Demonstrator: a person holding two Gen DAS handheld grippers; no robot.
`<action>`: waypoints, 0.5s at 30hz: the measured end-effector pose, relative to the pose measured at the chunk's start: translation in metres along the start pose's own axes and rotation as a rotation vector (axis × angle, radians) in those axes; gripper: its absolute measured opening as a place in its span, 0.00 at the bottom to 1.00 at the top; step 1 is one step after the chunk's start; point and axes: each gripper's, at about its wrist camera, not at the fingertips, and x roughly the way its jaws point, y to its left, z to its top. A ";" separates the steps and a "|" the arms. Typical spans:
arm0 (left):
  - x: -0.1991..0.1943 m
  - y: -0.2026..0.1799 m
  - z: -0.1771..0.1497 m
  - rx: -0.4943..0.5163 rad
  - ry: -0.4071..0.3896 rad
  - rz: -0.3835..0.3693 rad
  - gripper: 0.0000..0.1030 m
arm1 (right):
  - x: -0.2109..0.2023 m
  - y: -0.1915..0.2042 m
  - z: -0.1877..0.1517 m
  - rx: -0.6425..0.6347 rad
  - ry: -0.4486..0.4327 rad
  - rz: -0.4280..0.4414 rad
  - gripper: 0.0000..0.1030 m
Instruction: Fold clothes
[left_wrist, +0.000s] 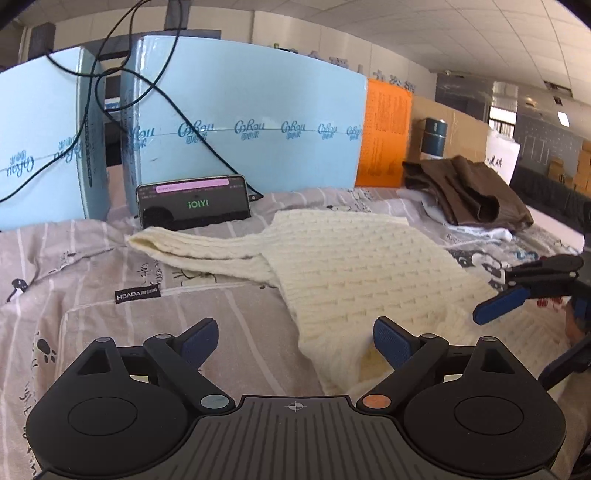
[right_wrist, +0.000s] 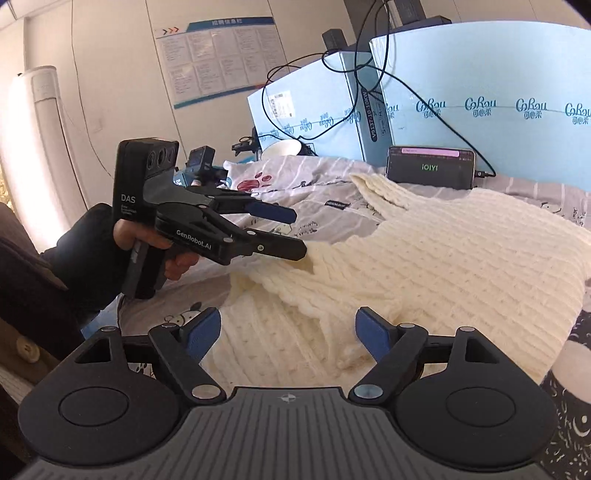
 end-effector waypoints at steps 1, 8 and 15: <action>0.006 0.012 0.006 -0.077 -0.007 0.005 0.90 | -0.003 -0.002 0.005 0.000 -0.024 -0.010 0.81; 0.083 0.094 0.039 -0.584 0.037 0.027 0.89 | 0.011 -0.052 0.047 0.145 -0.169 -0.115 0.91; 0.123 0.091 0.048 -0.498 -0.047 0.024 0.50 | 0.022 -0.104 0.031 0.365 -0.159 -0.186 0.91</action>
